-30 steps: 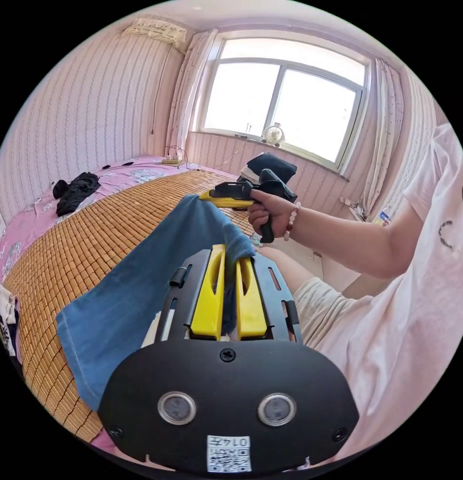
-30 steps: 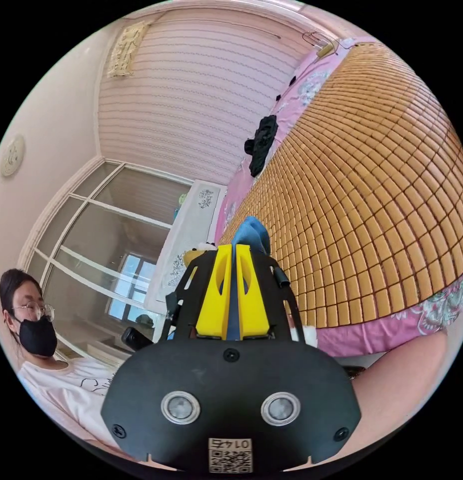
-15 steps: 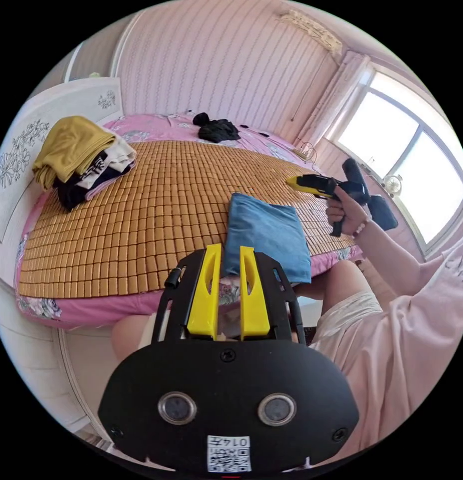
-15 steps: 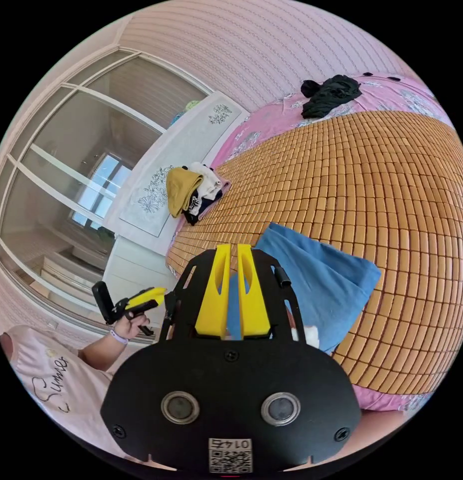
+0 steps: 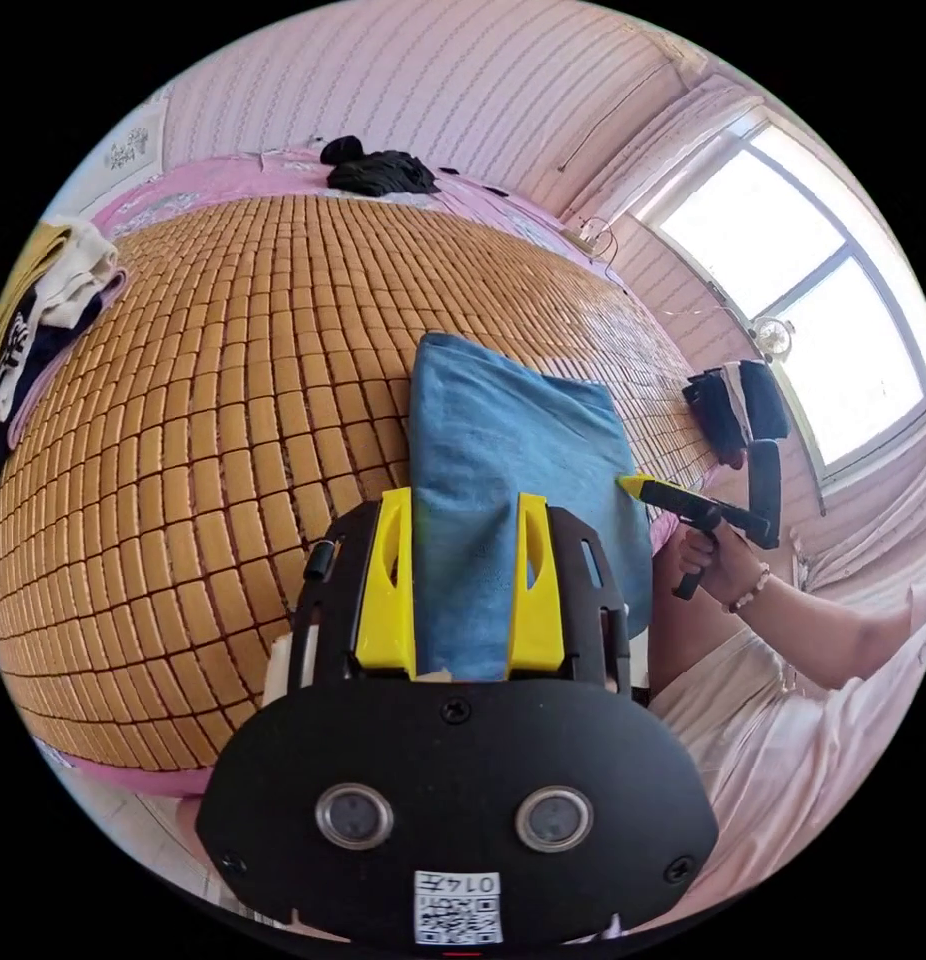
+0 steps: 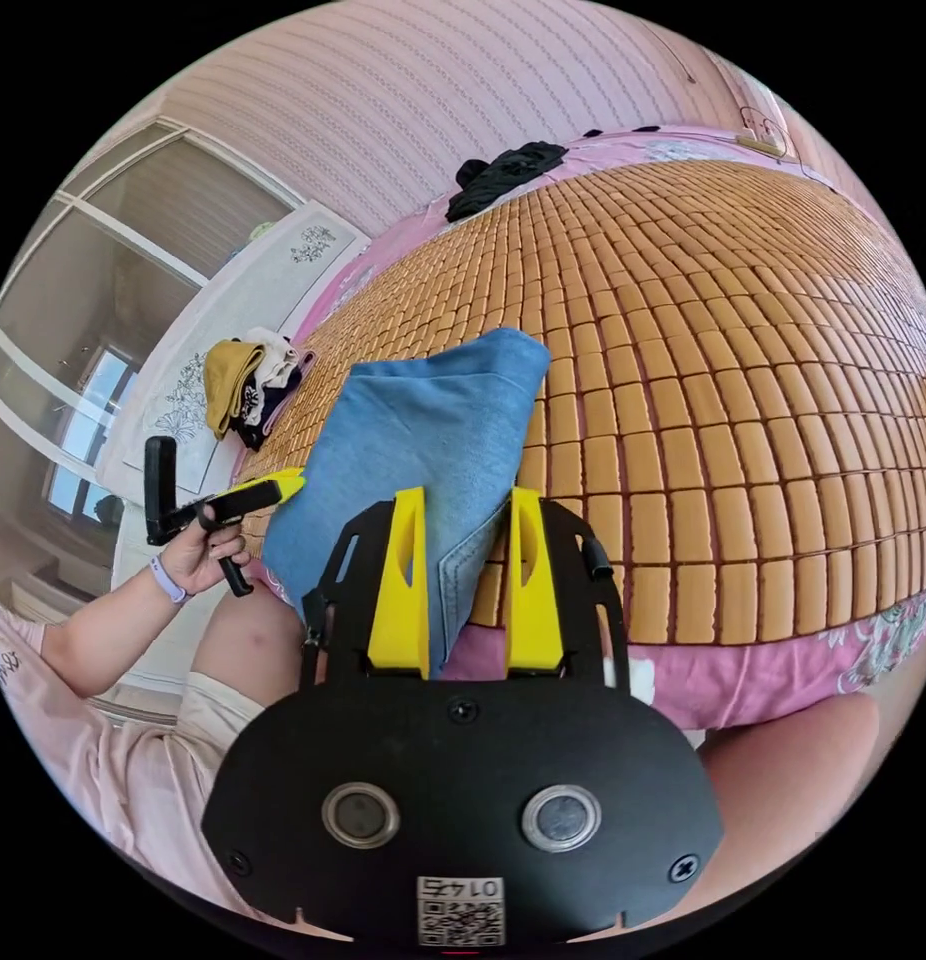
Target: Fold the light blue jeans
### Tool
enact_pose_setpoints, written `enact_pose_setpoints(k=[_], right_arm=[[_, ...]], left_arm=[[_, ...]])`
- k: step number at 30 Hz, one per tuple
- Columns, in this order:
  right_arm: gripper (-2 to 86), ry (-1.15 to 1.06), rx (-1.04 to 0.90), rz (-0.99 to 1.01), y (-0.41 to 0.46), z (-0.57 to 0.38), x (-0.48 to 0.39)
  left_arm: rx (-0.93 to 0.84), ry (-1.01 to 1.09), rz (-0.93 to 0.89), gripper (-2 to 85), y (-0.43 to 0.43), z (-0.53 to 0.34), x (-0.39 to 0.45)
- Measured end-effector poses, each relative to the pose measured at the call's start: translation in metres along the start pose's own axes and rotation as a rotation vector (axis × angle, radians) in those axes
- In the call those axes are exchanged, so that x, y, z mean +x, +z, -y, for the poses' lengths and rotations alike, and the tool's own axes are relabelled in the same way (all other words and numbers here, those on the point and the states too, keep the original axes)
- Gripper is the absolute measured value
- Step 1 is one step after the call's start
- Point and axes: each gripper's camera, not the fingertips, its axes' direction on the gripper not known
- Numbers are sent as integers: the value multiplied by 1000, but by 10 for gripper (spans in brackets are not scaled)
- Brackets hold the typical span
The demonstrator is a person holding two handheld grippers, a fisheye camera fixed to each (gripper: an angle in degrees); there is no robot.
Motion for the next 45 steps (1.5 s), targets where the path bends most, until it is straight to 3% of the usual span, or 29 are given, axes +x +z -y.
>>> enact_pose_setpoints(k=[6,11,17,22,25,30,35,38,42,45], right_arm=[[60,-4,-44,104,-9,3,-13],[48,-200,18,218,-58,12,-73],[47,-422,51,132,-117,28,-134],[47,-460,160,68,-193,44,-115],[48,-415,299,6,-262,49,-75],[50,-270,570,-173,-403,47,9],[71,150,704,-467,-523,17,126],[106,450,619,-636,-523,3,205],[108,468,534,-558,-476,11,257],[93,453,491,-671,-449,23,261]], left_arm=[[9,-30,-73,97,8,4,-4],[34,-37,-51,61,0,3,11],[141,24,-119,52,-4,4,51],[195,187,-139,51,-13,50,116],[262,353,-138,52,-20,95,184],[415,622,-345,55,-32,200,345],[411,696,-530,77,-15,277,492],[341,714,-515,79,14,279,531],[252,808,-459,68,38,238,522],[195,810,-377,66,30,216,481]])
